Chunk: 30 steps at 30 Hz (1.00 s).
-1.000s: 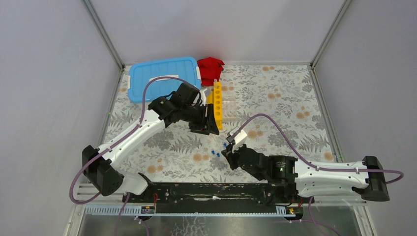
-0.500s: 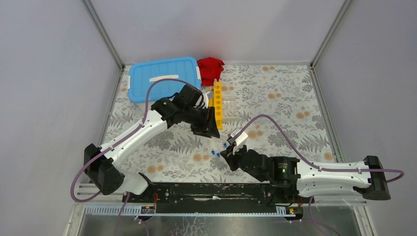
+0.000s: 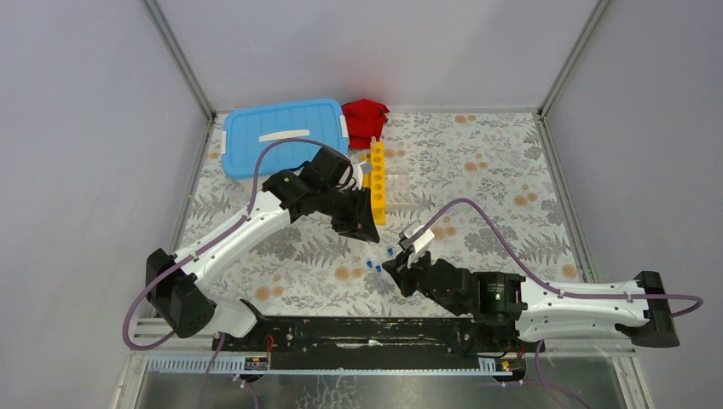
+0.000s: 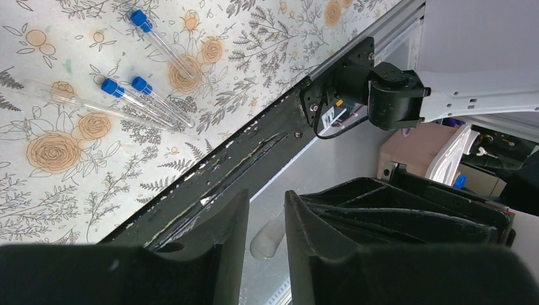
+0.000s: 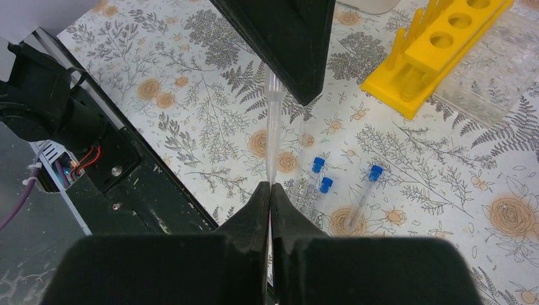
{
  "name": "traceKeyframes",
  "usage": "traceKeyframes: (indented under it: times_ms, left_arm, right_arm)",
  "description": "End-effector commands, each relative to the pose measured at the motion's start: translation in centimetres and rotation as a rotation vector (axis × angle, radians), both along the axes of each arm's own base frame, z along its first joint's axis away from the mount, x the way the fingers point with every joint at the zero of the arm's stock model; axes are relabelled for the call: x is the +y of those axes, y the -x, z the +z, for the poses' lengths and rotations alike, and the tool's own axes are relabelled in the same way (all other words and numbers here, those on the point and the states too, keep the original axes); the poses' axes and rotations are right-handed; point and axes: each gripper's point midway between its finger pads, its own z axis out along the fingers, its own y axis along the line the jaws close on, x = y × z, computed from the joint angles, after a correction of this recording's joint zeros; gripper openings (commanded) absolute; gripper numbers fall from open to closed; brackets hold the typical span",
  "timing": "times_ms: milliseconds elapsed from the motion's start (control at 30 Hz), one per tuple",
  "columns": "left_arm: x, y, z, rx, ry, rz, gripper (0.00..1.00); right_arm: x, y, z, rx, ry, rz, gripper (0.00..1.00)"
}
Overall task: Organize the chemistry lab equipment
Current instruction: Pick up the test tube at the center of the board.
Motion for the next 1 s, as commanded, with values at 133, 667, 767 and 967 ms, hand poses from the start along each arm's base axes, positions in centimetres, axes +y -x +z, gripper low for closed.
traceKeyframes:
  times_ms: [133,667,767,967]
  left_arm:
    - [-0.1,1.0,1.0,-0.010,0.044,-0.055,0.31]
    - [0.0,2.3,2.1,-0.018,0.080,-0.107,0.44]
    - [0.2,2.4,2.0,-0.019,0.077,-0.111,0.43]
    - [0.3,2.7,1.8,-0.016,0.076,-0.120,0.32]
  right_arm:
    - [0.2,0.4,0.8,-0.015,-0.034,0.027,0.00]
    - [0.2,0.4,0.6,-0.024,-0.027,0.031,0.00]
    - [0.4,0.4,0.7,-0.023,-0.027,0.035,0.00]
    - [0.7,0.5,0.8,-0.024,-0.028,0.044,0.00]
